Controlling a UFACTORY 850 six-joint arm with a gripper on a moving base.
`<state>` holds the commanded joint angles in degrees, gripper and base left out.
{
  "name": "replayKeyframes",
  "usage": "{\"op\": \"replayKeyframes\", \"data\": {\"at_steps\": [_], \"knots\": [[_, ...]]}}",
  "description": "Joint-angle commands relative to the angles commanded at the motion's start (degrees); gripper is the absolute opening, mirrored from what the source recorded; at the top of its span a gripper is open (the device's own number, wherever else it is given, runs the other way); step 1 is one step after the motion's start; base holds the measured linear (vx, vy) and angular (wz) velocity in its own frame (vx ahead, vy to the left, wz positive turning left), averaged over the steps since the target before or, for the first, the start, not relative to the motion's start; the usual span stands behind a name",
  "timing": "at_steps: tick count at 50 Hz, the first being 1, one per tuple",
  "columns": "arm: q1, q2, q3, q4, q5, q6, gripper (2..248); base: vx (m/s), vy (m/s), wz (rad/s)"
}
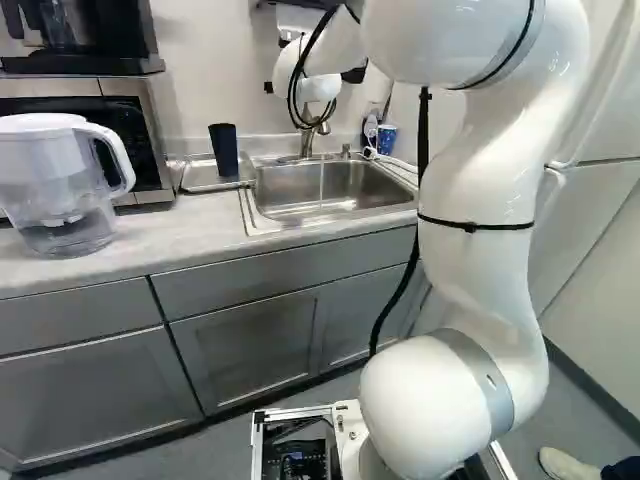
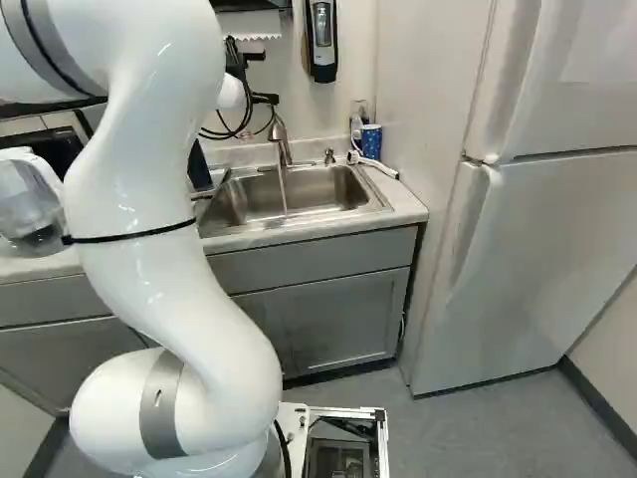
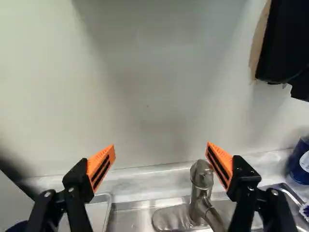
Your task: Rinse the cup and place it in the tray
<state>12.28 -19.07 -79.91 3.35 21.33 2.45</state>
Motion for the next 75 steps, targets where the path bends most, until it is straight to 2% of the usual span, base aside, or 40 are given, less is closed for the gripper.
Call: {"op": "replayKeyframes", "data": {"at_steps": [36,55,75], "knots": [[0.6,9.95,11.17,0.0,-0.96,0.0,247,0.0,0.0,0.0],[-1.03,14.27,15.76,0.0,-2.36,0.0,247,0.0,0.0,0.0],[-3.77,18.23,19.82,0.0,-3.19,0.0,247,0.0,0.0,0.0]]}}
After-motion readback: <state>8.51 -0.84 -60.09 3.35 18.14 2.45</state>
